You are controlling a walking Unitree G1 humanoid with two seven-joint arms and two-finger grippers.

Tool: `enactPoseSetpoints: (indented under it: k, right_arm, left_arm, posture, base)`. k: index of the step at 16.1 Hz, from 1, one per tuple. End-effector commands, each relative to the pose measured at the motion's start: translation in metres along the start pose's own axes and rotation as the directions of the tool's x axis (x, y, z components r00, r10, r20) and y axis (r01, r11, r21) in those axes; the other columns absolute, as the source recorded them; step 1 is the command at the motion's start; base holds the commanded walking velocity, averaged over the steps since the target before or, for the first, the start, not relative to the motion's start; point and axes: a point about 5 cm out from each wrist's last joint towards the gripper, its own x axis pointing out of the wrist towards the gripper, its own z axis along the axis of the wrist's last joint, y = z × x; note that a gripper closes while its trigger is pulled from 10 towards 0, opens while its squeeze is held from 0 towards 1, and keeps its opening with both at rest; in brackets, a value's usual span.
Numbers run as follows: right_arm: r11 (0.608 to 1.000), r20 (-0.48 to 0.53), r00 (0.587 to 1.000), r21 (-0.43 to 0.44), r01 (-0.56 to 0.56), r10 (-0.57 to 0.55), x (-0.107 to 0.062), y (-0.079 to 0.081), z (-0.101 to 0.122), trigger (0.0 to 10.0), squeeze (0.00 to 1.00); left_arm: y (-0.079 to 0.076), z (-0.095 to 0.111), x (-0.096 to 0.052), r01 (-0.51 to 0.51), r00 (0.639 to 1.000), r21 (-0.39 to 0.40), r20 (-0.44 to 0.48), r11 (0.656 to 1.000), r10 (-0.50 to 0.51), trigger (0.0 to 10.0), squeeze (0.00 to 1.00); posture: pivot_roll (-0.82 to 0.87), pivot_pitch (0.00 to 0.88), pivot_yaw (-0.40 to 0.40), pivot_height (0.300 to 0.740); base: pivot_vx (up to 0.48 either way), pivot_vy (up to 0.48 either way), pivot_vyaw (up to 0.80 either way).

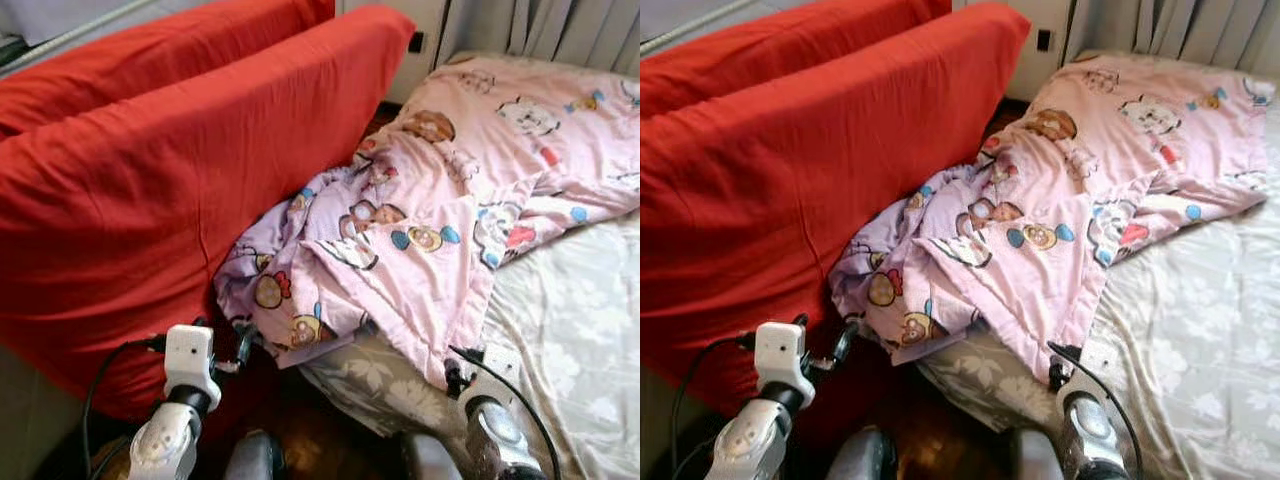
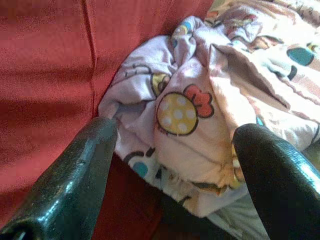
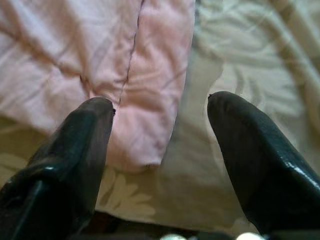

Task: Clean up the room

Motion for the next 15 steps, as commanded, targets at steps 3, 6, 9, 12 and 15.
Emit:
enactPoseSetpoints:
  k: [3,6,9,12,15]
  right_arm:
    - [1.0,-0.025,1.0,0.017,-0.016,0.017,0.002,0.007,0.003,10.0,1.0]
    - [0.999,-0.013,0.999,0.016,-0.038,0.039,0.006,0.013,0.013,10.0,0.23]
    - [0.999,-0.016,0.999,0.014,-0.04,0.041,0.007,0.013,0.016,10.0,0.0]
    - [0.999,-0.017,0.999,0.027,-0.031,0.031,0.008,0.014,0.018,10.0,0.0]
    - [0.999,-0.012,1.0,0.04,-0.026,0.027,0.009,0.016,0.021,10.0,0.0]
  left_arm:
    - [0.007,0.001,-0.006,-0.01,1.0,0.012,-0.022,1.0,0.01,10.0,0.0]
    - [0.008,0.003,-0.013,-0.013,0.999,0.015,-0.03,1.0,0.013,10.0,0.0]
    - [0.006,0.004,-0.02,-0.014,0.999,0.015,-0.043,1.0,0.015,10.0,0.0]
    - [0.006,0.004,-0.028,-0.019,0.998,0.015,-0.059,1.0,0.02,10.0,0.0]
    - [0.006,0.005,-0.034,-0.023,0.997,0.016,-0.068,1.0,0.024,10.0,0.0]
  posture:
    - [0.1,0.198,0.072,0.62]
    - [0.11,0.224,0.074,0.62]
    - [0.13,0.239,0.073,0.62]
    - [0.14,0.261,0.075,0.62]
    - [0.15,0.279,0.077,0.62]
  base:
    - [0.0,0.0,0.0]
    - [0.0,0.0,0.0]
    - [0.0,0.0,0.0]
    - [0.0,0.0,0.0]
    - [0.0,0.0,0.0]
